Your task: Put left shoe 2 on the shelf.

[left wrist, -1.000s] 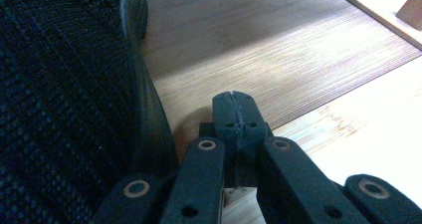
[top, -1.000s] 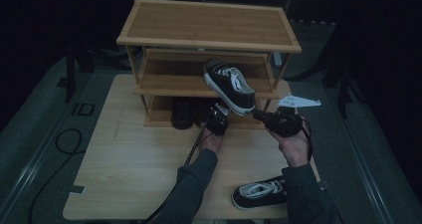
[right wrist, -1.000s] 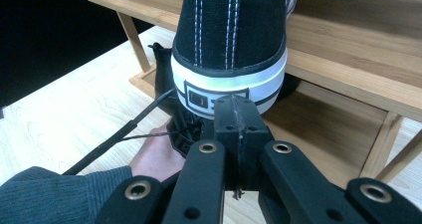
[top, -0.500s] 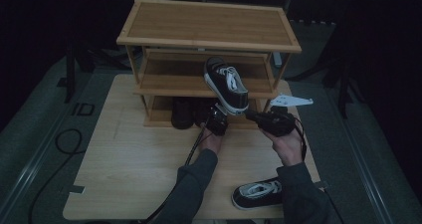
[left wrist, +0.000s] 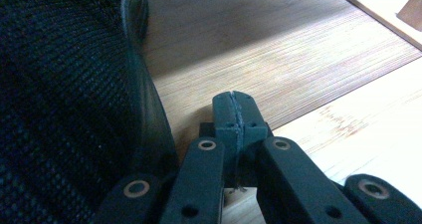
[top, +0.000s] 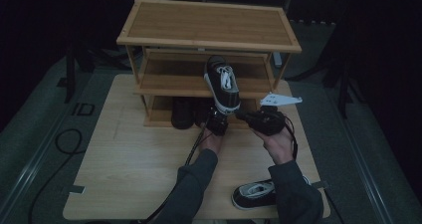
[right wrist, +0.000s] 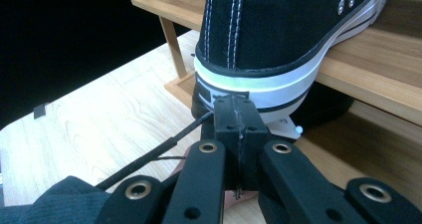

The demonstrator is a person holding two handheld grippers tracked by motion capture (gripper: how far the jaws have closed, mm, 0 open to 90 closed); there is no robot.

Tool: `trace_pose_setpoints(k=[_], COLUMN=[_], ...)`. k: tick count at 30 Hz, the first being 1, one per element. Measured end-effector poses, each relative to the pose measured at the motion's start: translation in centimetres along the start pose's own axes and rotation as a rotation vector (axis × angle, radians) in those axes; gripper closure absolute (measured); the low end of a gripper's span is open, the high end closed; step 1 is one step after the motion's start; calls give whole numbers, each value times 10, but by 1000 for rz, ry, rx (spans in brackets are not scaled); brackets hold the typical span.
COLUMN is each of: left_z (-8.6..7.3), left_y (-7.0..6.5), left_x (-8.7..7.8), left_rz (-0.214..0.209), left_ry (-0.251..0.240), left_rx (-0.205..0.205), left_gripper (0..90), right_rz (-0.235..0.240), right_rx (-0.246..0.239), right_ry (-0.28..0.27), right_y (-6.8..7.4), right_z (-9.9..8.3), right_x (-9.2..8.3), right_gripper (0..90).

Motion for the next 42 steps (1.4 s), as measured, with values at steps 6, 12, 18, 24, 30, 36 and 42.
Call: trace_pose_setpoints(k=[6,12,18,24,30,36,42], left_z=[0,0,0,0,0,0,0], left_y=[0,0,0,0,0,0,0], left_x=[0,0,0,0,0,0,0], left_rz=[-1,-4,-5,-4,-3,-2,0], left_ry=[0,0,-5,1,2,3,2], left_rx=[-1,-4,-9,-5,-4,-5,-3], left_gripper=[900,900,900,900,900,900,900], right_rz=[3,-2,2,-28,-36,-64,-89], right_rx=[-4,20,-10,-39,-47,-46,-43], right_ry=[-10,-21,-20,-14,-11,-7,-13], right_y=[2,-3,3,6,7,1,-6], right_z=[2,5,9,15,19,20,19], right_x=[7,17,23,33,41,44,43], right_gripper=[900,900,900,900,900,900,900])
Point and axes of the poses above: each handheld gripper's, and its own axes: x roughly forward along the jaws, z roughly out of its top, y roughly to its left, the point moved 10 cm from there along x, roughly forward along the jaws, and after that the axes turned 13 degrees about -z, right-handed, at the moved point
